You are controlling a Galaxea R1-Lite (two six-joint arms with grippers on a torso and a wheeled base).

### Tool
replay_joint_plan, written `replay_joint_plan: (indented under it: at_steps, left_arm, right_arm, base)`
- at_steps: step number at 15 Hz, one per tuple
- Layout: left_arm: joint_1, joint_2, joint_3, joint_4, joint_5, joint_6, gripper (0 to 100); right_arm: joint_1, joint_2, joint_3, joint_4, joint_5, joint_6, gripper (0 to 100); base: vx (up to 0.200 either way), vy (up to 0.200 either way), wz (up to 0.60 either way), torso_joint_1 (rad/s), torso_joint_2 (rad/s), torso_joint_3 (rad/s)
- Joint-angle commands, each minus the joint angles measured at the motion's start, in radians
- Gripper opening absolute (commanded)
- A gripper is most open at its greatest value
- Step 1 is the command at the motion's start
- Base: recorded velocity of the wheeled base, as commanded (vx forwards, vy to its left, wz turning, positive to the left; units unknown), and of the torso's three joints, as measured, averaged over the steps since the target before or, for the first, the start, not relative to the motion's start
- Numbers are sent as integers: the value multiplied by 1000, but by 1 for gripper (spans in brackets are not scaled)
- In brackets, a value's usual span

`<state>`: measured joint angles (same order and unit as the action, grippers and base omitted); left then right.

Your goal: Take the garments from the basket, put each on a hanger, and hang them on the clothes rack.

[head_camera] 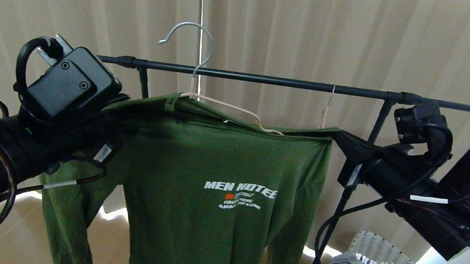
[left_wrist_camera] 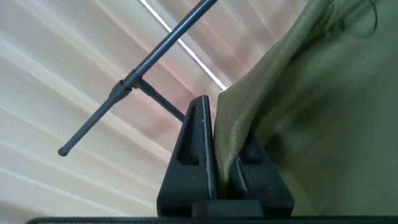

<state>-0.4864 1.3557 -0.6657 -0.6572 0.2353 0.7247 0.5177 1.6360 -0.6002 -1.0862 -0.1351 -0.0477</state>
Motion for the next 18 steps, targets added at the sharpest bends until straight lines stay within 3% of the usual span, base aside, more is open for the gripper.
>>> replay_joint_plan:
  at_steps: [1,5,7,8,14,18]
  left_arm:
    - [0,5,-2,1,-1,-1,0]
    - [2,13,-2,1,6,-4,0]
    - [2,17,0,1,30,-5,0]
    - [2,17,-2,1,32,-5,0]
    - [49,16,3,1,93,-44,0]
    - [78,31,34,-1,94,-60,0]
  right_arm:
    - [71,-5,-12,-1,8,-1,0]
    - [136,-10,-24,-1,11,-1,0]
    - [147,-28,-10,-3,55,0,0]
    - [147,-34,-7,-3,65,0,100]
    - [139,-54,73,-6,72,0,100]
    - [133,-64,56,-4,115,-1,100]
  base:
    - [0,0,0,0,0,0]
    - [0,0,0,0,0,0]
    - [0,0,0,0,0,0]
    - [0,0,0,0,0,0]
    - [0,0,0,0,0,0]
    - [0,0,0,0,0,0]
